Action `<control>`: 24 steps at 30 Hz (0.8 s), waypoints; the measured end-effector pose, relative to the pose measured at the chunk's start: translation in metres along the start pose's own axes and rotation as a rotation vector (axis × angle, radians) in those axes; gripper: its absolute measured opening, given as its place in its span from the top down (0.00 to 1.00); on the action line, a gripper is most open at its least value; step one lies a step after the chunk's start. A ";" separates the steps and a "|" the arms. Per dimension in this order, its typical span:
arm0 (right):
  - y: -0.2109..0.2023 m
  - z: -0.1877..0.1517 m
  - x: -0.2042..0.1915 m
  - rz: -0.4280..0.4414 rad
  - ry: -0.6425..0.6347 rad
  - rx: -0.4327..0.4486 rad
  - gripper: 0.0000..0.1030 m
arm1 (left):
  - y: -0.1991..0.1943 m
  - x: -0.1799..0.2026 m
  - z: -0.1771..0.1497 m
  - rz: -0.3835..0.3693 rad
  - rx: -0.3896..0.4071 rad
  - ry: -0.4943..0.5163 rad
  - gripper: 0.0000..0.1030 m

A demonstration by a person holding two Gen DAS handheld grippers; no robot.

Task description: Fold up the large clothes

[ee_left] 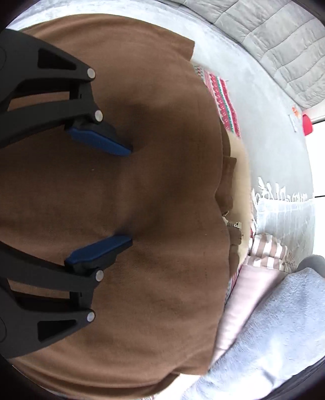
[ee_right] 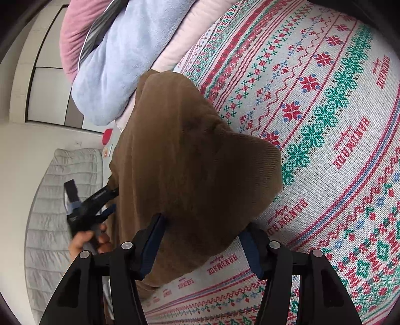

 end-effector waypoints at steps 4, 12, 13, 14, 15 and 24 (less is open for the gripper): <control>0.001 0.001 -0.002 -0.011 -0.039 -0.007 0.41 | 0.000 0.003 0.002 0.022 -0.013 0.027 0.33; 0.003 0.006 0.002 -0.003 -0.014 -0.013 0.41 | -0.063 -0.007 -0.026 -0.025 0.062 0.017 0.35; 0.003 0.006 0.002 -0.003 -0.013 -0.011 0.41 | -0.073 -0.010 -0.038 -0.034 0.073 0.008 0.35; 0.002 0.006 0.003 -0.003 -0.014 -0.010 0.41 | -0.080 -0.011 -0.047 -0.045 0.079 -0.006 0.35; 0.002 0.006 0.003 -0.003 -0.017 -0.008 0.41 | -0.086 -0.014 -0.056 -0.050 0.084 -0.021 0.35; 0.002 0.004 0.001 -0.008 -0.021 -0.002 0.41 | -0.080 -0.007 -0.098 -0.024 0.093 0.028 0.34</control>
Point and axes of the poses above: each gripper's, at about its wrist camera, not at the fingertips, and y roughly the way its jaws point, x to its right, z to its top, the point moved 2 cm from there along y, roughly the way its jaws point, and after that the axes turned 12 degrees about x, right-handed, at the moved point
